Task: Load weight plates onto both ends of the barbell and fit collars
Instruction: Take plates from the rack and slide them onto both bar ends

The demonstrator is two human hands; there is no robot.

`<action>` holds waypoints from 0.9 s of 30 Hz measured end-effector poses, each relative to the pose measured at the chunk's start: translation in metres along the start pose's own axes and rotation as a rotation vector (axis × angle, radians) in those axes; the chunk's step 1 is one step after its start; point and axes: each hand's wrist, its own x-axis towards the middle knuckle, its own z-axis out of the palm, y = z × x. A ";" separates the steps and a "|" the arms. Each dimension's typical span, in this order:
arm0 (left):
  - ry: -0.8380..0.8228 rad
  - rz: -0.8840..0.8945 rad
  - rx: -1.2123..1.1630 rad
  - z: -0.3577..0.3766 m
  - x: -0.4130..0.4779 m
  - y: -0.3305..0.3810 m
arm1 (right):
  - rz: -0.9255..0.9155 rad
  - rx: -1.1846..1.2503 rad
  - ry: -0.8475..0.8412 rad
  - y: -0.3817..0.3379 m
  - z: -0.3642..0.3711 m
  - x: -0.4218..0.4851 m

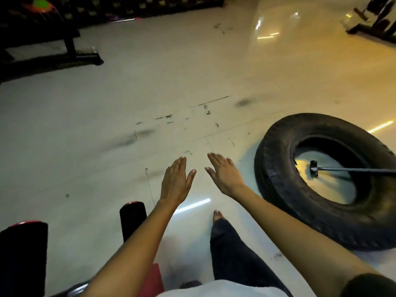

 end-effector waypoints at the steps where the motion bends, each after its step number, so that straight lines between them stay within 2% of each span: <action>1: 0.007 -0.040 -0.010 -0.007 0.026 -0.005 | -0.034 -0.003 -0.024 -0.001 -0.006 0.033; 7: 0.103 -0.257 -0.056 -0.068 0.159 -0.050 | -0.193 -0.004 -0.110 -0.037 -0.039 0.214; 12: 0.236 -0.429 -0.103 -0.119 0.251 -0.125 | -0.415 -0.034 -0.149 -0.109 -0.044 0.360; 19: 0.387 -0.563 -0.139 -0.212 0.373 -0.264 | -0.665 -0.077 -0.231 -0.259 -0.045 0.546; 27: 0.491 -0.727 -0.116 -0.328 0.454 -0.416 | -0.910 -0.044 -0.294 -0.431 -0.036 0.711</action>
